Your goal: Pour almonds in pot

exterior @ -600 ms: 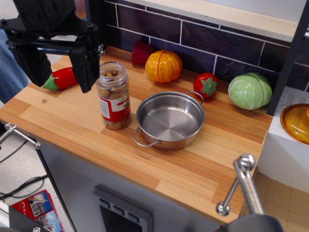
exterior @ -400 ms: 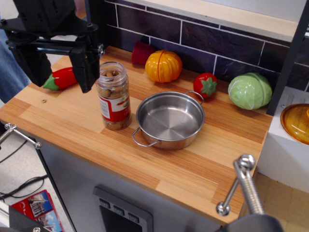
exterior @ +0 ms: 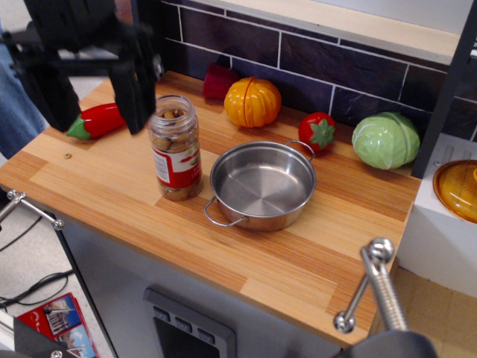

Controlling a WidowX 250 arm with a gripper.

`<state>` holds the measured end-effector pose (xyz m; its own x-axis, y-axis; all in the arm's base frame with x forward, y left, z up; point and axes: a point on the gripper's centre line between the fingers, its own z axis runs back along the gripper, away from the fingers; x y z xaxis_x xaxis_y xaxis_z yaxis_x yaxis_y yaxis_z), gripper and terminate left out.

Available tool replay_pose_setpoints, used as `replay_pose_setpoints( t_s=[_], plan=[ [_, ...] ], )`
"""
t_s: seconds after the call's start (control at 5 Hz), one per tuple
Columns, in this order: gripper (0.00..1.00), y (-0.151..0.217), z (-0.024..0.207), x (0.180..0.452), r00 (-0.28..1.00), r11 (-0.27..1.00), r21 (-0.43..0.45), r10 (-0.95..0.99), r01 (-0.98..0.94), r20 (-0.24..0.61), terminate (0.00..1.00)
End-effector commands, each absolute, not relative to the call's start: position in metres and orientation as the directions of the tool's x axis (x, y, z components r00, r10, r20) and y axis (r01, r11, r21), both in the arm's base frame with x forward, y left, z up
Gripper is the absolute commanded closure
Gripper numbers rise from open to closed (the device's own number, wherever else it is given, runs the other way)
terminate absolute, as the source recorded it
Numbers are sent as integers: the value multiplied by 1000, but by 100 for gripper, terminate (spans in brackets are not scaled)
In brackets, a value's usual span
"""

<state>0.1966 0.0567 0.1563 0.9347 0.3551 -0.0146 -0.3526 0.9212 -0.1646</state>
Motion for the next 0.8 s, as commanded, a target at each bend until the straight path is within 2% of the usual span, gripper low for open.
replay_pose_setpoints(
  t_s=[0.0, 0.2, 0.6],
  plan=[
    [0, 92, 180, 222, 805, 782, -208, 591, -588, -53, 0],
    [0, 116, 168, 234, 680, 655, -182, 707, -733, -194, 0],
    [0, 158, 155, 259, 495, 469, -161, 801, -868, -336, 0]
  ],
)
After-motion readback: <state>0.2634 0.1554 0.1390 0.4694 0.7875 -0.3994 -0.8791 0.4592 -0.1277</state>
